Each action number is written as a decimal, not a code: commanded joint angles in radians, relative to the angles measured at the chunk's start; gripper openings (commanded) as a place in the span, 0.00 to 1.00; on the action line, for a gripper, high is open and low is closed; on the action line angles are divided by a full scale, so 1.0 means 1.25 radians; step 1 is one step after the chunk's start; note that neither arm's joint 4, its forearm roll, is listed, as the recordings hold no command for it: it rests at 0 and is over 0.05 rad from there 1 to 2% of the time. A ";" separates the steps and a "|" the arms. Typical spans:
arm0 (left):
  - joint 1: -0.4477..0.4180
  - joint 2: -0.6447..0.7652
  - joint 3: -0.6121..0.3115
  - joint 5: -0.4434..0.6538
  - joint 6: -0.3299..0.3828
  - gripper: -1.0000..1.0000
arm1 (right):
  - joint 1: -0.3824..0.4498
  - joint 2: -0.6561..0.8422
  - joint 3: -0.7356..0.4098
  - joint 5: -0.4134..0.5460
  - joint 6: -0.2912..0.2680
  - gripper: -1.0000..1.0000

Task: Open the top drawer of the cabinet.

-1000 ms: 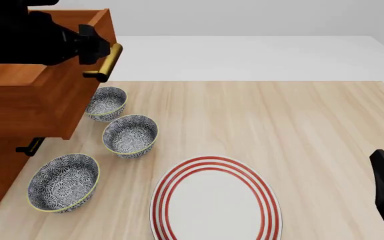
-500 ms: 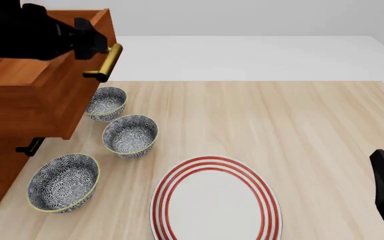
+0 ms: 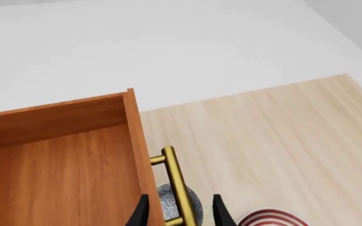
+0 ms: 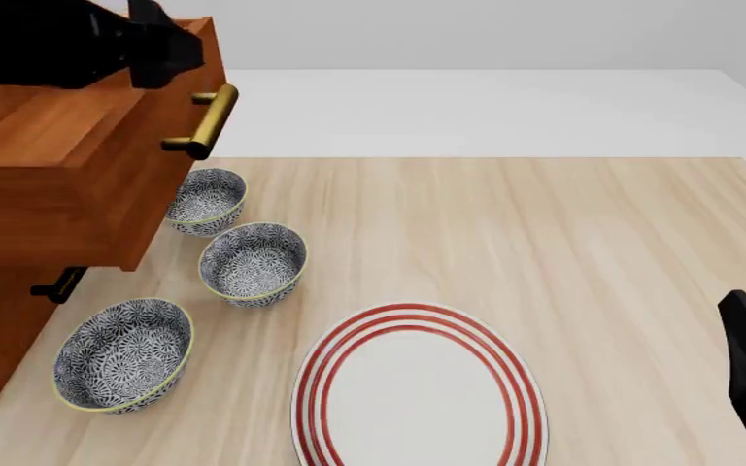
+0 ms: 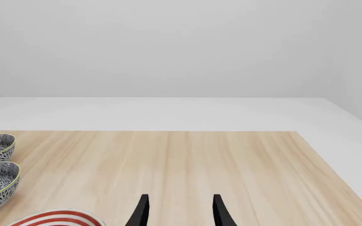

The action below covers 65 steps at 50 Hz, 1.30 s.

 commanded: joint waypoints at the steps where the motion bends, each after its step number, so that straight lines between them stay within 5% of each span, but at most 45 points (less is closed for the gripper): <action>1: -0.005 -0.013 -0.005 0.001 0.008 1.00 | 0.000 0.000 0.000 0.000 0.000 1.00; 65: -0.081 -0.094 -0.027 0.043 0.013 1.00 | 0.000 0.000 0.000 0.000 0.000 1.00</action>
